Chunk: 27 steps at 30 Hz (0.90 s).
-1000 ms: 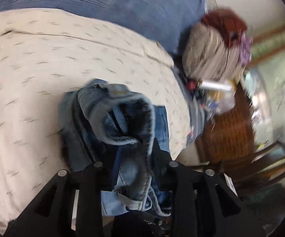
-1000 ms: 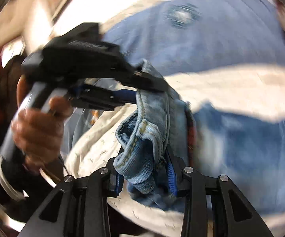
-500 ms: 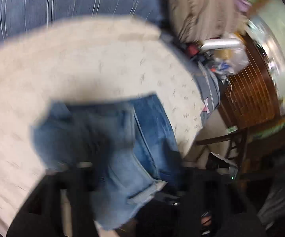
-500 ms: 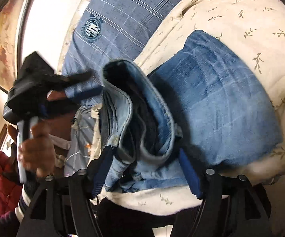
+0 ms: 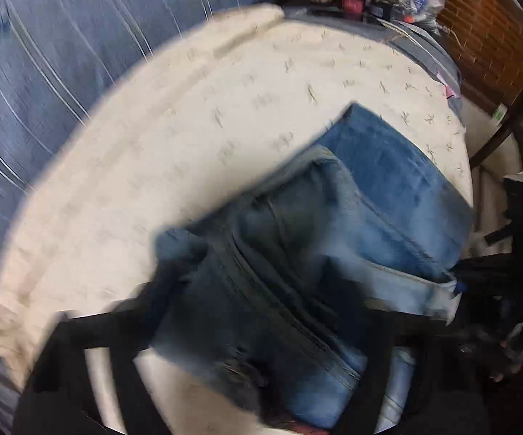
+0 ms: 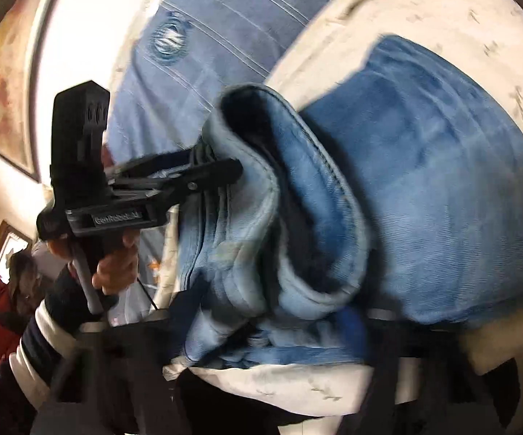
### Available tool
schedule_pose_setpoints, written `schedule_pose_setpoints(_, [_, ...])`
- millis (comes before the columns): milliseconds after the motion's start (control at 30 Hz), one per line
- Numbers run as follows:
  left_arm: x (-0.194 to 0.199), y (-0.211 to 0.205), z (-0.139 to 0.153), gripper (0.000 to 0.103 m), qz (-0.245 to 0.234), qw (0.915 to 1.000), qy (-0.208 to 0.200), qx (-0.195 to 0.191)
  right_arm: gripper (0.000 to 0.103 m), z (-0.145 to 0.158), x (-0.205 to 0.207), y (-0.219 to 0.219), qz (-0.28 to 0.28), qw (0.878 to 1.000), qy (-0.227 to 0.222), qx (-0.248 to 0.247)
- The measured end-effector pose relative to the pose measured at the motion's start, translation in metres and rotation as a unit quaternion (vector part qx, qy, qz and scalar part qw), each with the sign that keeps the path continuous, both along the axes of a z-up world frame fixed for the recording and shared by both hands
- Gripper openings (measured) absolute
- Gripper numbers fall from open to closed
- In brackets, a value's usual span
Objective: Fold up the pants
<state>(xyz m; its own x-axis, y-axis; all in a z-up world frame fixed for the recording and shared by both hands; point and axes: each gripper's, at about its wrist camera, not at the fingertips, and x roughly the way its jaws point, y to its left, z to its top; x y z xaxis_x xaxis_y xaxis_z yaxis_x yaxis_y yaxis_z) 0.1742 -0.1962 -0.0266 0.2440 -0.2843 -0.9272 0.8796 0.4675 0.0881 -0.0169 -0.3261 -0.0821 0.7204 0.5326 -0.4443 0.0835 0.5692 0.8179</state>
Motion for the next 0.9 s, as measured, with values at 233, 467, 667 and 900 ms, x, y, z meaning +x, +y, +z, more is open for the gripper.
schedule_pose_setpoints(233, [-0.018,-0.004,0.062,0.044,-0.029,0.9948,0.036,-0.091,0.031,0.037,-0.033,-0.032,-0.012,0.996,-0.074,0.043])
schedule_pose_setpoints(467, [-0.003,-0.048,-0.008,0.060,0.030,0.9990,0.011,-0.031,0.036,-0.052,-0.040,-0.059,-0.065,0.987,0.019,0.146])
schedule_pose_setpoints(667, [-0.017,-0.045,0.011,0.065,0.052,0.9979,-0.027,-0.029,0.054,-0.033,-0.032,-0.056,-0.040,0.994,0.025,0.102])
schedule_pose_setpoints(900, [-0.029,-0.033,0.026,0.069,0.065,0.9951,-0.071,-0.024,0.072,-0.014,-0.030,-0.048,-0.043,0.998,0.022,0.044])
